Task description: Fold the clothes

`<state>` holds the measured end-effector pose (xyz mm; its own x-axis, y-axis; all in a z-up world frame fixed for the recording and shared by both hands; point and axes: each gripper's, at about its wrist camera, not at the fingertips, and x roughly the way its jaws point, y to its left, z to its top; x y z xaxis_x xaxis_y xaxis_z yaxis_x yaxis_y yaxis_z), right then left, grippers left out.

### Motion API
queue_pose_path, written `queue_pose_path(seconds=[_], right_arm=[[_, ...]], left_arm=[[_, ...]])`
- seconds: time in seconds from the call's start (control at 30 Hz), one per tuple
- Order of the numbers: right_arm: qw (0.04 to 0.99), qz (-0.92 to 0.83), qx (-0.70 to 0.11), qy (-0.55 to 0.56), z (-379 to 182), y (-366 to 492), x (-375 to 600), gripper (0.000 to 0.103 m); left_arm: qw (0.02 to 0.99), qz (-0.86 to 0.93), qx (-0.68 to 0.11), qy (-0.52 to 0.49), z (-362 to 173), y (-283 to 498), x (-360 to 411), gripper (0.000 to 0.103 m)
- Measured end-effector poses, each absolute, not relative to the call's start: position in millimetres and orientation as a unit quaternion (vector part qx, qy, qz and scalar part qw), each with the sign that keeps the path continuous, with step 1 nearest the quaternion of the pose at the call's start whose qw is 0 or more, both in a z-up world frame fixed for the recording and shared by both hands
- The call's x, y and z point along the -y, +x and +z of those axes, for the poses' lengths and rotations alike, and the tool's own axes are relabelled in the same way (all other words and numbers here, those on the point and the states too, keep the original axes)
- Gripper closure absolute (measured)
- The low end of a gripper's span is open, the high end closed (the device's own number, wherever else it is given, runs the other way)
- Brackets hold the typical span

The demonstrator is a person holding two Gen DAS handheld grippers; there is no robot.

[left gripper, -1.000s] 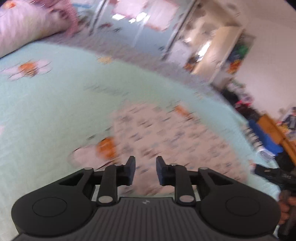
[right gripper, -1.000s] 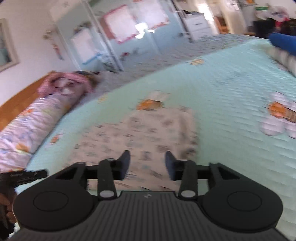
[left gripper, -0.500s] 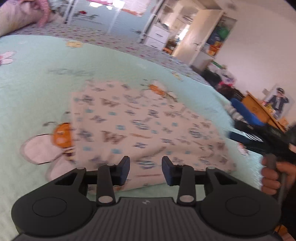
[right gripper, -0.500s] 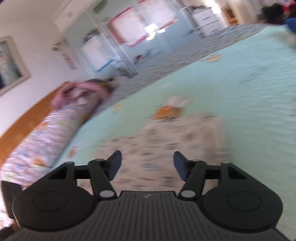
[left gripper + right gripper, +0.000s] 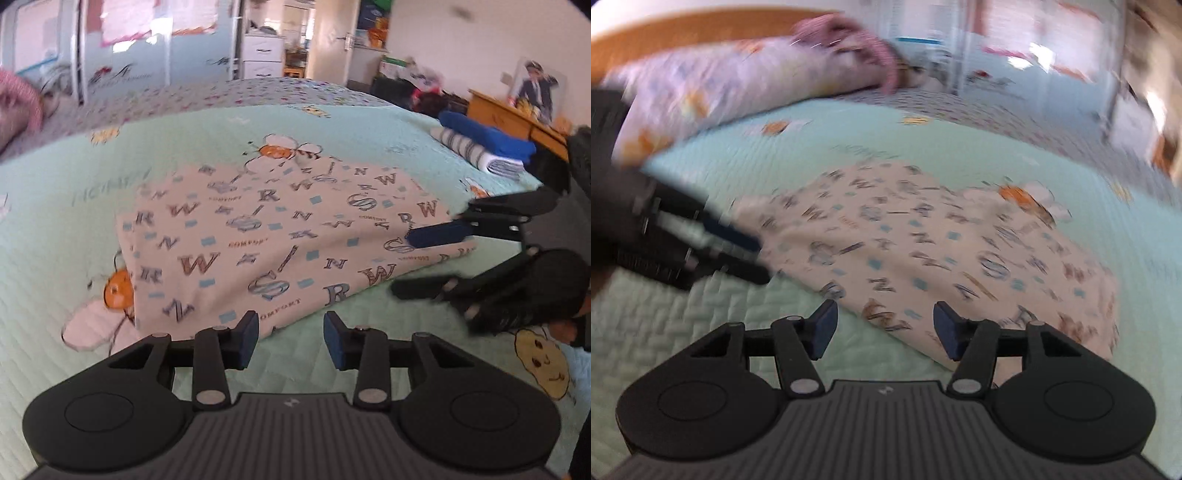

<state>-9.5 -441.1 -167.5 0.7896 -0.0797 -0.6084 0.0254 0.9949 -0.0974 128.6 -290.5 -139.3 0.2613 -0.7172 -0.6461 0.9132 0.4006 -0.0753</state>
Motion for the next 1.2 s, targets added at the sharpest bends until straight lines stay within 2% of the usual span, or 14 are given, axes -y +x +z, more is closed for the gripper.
queue_pose_path(seconds=[0.1,0.17,0.3,0.37,0.43,0.6,0.67,0.8,1.0,1.03,1.1,1.13,1.17,1.2], right_arm=[[0.94,-0.001,-0.33,-0.081,-175.8,6.2,431.4,0.048],[0.932,0.004,-0.35,-0.097,-187.3,19.4,431.6,0.085],[0.929,-0.005,-0.349,-0.123,-195.6,5.3,422.0,0.091],[0.927,-0.004,-0.343,-0.15,-200.4,-10.0,410.9,0.103],[0.926,0.0,-0.337,-0.172,-204.9,-22.0,401.1,0.103],[0.95,-0.016,-0.298,-0.094,-175.0,-25.6,414.5,0.097],[0.955,-0.036,-0.289,-0.051,-168.4,-8.6,428.3,0.089],[0.941,-0.065,-0.331,0.015,-187.0,20.8,451.1,0.088],[0.938,-0.051,-0.339,0.044,-187.7,-22.7,442.6,0.085],[0.943,-0.054,-0.325,0.047,-181.1,-22.8,445.1,0.082],[0.955,-0.081,-0.283,0.033,-161.9,-11.9,450.2,0.063],[0.959,-0.095,-0.266,0.027,-153.6,-5.2,453.5,0.044],[0.958,-0.108,-0.263,0.026,-151.3,7.5,460.0,0.032],[0.957,-0.12,-0.264,0.025,-150.8,19.8,467.1,0.032]], left_arm=[[0.764,-0.533,-0.326,0.161,-146.4,142.8,302.7,0.062],[0.755,-0.527,-0.362,0.145,-161.9,156.4,314.1,0.062],[0.754,-0.52,-0.382,0.119,-174.0,152.7,305.8,0.063],[0.747,-0.527,-0.388,0.119,-171.1,140.5,298.1,0.063],[0.743,-0.536,-0.38,0.125,-165.1,126.8,288.6,0.063],[0.765,-0.537,-0.342,0.099,-144.1,138.4,294.4,0.063],[0.768,-0.532,-0.347,0.078,-142.7,159.8,311.0,0.062],[0.77,-0.485,-0.403,0.094,-173.6,178.9,323.3,0.068],[0.771,-0.496,-0.392,0.076,-169.2,146.4,280.8,0.065],[0.777,-0.497,-0.38,0.075,-162.9,147.4,283.4,0.066],[0.789,-0.495,-0.357,0.071,-150.7,153.5,291.9,0.064],[0.796,-0.491,-0.347,0.066,-145.1,161.8,300.6,0.06],[0.799,-0.486,-0.348,0.066,-143.6,171.2,310.4,0.057],[0.8,-0.474,-0.36,0.078,-149.2,180.5,319.2,0.057]])
